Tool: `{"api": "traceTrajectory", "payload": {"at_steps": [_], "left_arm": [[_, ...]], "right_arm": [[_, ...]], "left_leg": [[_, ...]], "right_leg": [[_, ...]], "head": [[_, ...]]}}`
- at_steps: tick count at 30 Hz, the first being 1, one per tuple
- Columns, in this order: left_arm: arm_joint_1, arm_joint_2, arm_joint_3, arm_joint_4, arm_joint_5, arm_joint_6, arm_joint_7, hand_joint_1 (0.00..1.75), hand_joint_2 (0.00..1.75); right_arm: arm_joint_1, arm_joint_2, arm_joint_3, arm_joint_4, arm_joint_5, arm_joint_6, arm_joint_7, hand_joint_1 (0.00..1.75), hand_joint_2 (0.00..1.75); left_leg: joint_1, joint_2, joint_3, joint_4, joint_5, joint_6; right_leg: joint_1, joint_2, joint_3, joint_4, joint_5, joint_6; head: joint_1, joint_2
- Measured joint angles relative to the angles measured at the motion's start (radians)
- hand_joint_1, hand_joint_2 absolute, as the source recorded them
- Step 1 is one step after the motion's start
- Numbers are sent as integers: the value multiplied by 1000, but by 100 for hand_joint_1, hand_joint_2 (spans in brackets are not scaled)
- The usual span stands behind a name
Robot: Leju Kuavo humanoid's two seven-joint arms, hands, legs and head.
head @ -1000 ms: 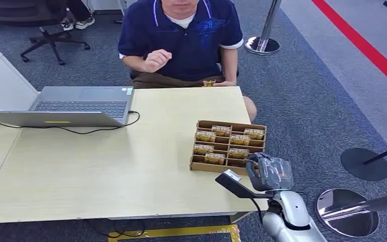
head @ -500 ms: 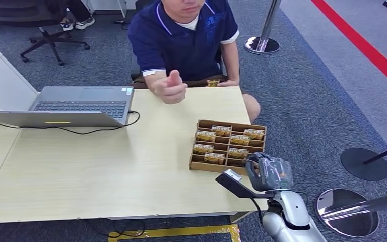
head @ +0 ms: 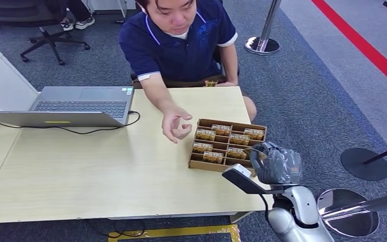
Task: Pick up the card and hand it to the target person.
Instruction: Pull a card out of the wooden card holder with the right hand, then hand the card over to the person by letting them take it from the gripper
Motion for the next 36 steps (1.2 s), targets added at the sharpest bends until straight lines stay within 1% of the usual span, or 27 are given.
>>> {"api": "traceTrajectory", "payload": {"at_steps": [5,9,12,16,20,25,29,36], "left_arm": [[0,0,0,0,0,0,-3,0,175],[0,0,0,0,0,0,-1,0,175],[-1,0,0,0,-1,0,2,0,175],[-2,0,0,0,-9,-1,4,0,175],[-5,0,0,0,-16,-2,3,0,175],[-8,0,0,0,-19,-2,6,0,175],[-8,0,0,0,-19,-2,7,0,175],[-7,0,0,0,-19,-2,7,0,175]], "right_arm": [[-15,-37,-4,-61,-28,-17,-21,157,175],[-37,-51,-5,-77,-58,-13,-45,157,175],[-71,-54,5,-76,-89,8,-65,157,175],[-145,-52,41,-42,-130,42,-82,157,175],[-230,-28,90,37,-169,73,-96,157,175],[-315,24,144,140,-206,92,-110,157,175],[-347,48,168,187,-211,90,-115,157,175],[-366,61,178,219,-213,88,-117,157,175]], "left_leg": [[0,0,0,0,0,0],[0,0,0,0,0,0],[0,0,-1,0,0,0],[0,0,0,0,1,0],[0,0,0,0,2,0],[1,0,0,0,2,0],[1,0,0,0,2,0],[0,0,0,0,2,0]], "right_leg": [[0,0,0,0,0,0],[0,0,0,0,0,0],[0,0,0,0,0,0],[0,1,0,0,0,0],[0,1,0,1,0,0],[1,1,0,1,0,0],[1,1,0,1,0,0],[0,1,0,0,0,0]], "head": [[0,0],[0,0],[0,0],[0,0],[0,0],[0,0],[0,0],[0,0]]}}
